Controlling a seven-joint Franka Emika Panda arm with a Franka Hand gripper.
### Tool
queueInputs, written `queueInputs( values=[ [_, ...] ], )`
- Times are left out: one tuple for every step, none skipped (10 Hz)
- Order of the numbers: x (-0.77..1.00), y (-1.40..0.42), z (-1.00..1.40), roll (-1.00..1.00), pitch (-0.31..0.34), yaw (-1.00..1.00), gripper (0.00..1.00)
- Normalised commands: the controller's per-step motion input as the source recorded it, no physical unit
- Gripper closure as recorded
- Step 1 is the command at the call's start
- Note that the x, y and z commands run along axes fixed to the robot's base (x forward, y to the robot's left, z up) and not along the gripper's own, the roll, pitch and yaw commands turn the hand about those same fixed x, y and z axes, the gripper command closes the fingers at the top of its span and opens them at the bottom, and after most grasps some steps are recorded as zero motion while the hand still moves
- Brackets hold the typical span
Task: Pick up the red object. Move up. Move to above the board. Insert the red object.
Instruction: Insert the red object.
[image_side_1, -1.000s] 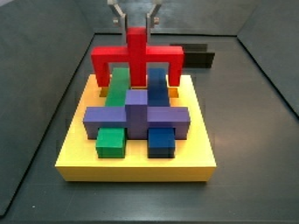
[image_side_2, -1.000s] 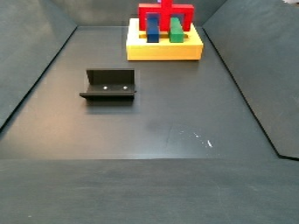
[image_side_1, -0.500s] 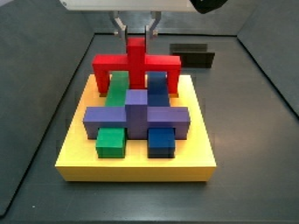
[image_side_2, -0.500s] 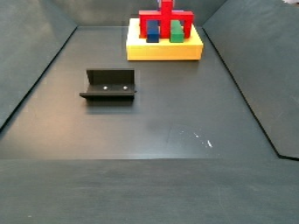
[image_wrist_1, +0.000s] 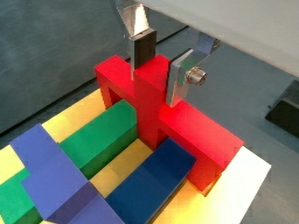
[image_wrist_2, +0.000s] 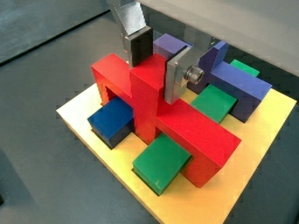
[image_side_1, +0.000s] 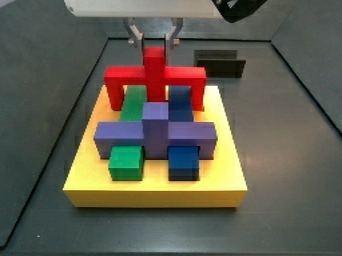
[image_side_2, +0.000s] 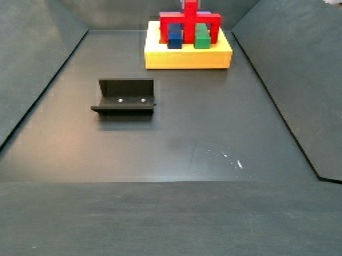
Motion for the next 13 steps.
queueInputs(
  values=[
    [0.09, -0.03, -0.23, 0.05, 0.0, 0.08, 1.0],
    [0.12, -0.02, -0.22, 0.04, 0.0, 0.08, 1.0],
    [0.29, -0.01, -0.23, 0.06, 0.0, 0.08, 1.0],
    [0.33, -0.04, -0.26, 0.07, 0.0, 0.08, 1.0],
    [0.29, -0.1, -0.25, 0.01, 0.0, 0.06, 1.0],
    [0.3, -0.05, -0.25, 0.0, 0.0, 0.01, 1.0],
    [0.09, 0.0, -0.31, 0.05, 0.0, 0.01, 1.0],
    [0.0, 0.0, -0.4, 0.04, -0.027, 0.02, 1.0],
    [-0.02, 0.03, -0.59, 0.0, -0.116, 0.01, 1.0],
    [-0.08, 0.05, -0.82, -0.01, -0.177, 0.0, 1.0],
    [-0.1, 0.0, -0.86, -0.02, -0.204, 0.01, 1.0],
    [-0.01, 0.0, -0.35, -0.02, -0.139, 0.0, 1.0],
    [0.0, 0.0, 0.0, 0.0, 0.0, 0.0, 1.0]
  ],
)
